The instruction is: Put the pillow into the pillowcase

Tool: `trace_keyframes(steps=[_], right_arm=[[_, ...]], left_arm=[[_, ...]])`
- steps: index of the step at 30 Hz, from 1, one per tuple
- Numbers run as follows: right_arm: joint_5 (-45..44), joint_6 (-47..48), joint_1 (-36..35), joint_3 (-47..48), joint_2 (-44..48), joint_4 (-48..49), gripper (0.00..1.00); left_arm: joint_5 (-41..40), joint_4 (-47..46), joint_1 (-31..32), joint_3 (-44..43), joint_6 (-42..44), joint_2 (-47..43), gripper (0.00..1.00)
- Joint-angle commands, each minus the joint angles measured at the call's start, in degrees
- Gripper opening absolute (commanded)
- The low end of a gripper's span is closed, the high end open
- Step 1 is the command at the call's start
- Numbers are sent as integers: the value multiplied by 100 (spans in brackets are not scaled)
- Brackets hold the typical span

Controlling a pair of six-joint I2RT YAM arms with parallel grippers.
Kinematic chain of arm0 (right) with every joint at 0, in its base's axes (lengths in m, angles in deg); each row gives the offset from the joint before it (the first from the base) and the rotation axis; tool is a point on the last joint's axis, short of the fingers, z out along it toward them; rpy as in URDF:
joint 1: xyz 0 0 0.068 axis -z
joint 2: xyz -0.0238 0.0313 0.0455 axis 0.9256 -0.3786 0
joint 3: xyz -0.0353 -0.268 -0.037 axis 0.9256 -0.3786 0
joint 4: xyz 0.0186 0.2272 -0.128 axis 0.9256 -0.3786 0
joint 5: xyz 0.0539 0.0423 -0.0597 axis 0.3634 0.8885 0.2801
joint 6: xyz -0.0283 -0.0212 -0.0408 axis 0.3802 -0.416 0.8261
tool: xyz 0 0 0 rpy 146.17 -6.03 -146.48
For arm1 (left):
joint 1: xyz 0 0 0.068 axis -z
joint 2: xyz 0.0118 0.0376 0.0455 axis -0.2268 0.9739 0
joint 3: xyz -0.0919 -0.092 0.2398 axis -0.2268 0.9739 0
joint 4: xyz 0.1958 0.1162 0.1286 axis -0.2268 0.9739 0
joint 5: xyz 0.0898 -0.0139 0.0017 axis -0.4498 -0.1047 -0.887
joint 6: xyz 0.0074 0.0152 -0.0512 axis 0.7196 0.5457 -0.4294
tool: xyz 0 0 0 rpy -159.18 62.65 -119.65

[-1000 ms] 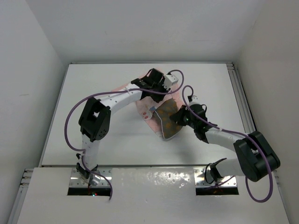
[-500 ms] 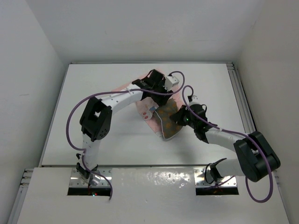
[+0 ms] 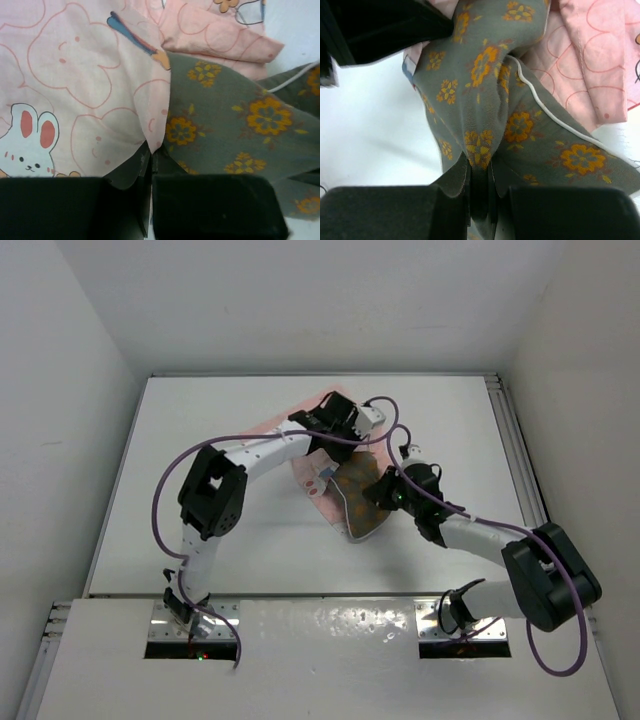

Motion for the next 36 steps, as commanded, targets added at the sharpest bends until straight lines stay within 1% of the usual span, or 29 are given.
trace_keyframes(steps=[1,2,4,9,13,14,16,18,20,24,25,27,30,31,32,33,34,35,36], right_arm=[[-30,286,-116,413,451,293,0],[-100,338,-116,440,531,363,0],[-162,452,-116,580,689,416,0],[-285,918,-107,1124,1006,487,0],[-276,1313,-125,1704,1182,408,0],[-276,1375,-134,1706,1182,390,0],[-285,1577,-151,1855,1243,381,0],[-521,1692,-151,1890,1218,373,0],[-741,1683,-169,1838,1156,364,0],[-1005,1587,-221,1601,998,583,0],[-1189,1517,-265,1574,928,592,0],[-1226,1394,-274,1512,787,488,0],[-1129,1025,-292,1311,550,312,1],[-1138,781,-283,1232,480,250,8],[-1129,621,-292,1048,462,189,19],[-1094,533,-292,959,461,92,41],[-1050,488,-292,811,461,48,54],[-850,497,-292,766,479,-31,65],[-761,540,-292,765,505,-328,74]], left_arm=[[593,775,48,-843,-1,-85,0],[699,909,48,-1088,8,-120,0],[893,1190,48,-1204,70,-251,0],[1043,1455,75,-1222,263,-550,0],[1034,1464,83,-1178,421,-673,0],[1069,1481,83,-1222,421,-691,0],[1226,1674,75,-1466,439,-717,0],[1525,1867,83,-1669,491,-788,0],[1788,1895,83,-1846,500,-919,0],[1886,1815,153,-1723,562,-1174,0],[1886,1824,180,-1706,579,-1183,0],[1921,1781,189,-1636,545,-1183,0],[1965,1571,198,-1250,501,-1210,0],[1957,1491,198,-1109,518,-1227,0],[1817,1395,189,-960,553,-1227,0],[1686,1159,189,-671,536,-1219,0],[1484,1069,180,-547,544,-1184,1],[1404,981,180,-450,701,-1149,7],[1325,928,180,-222,764,-1131,13]])
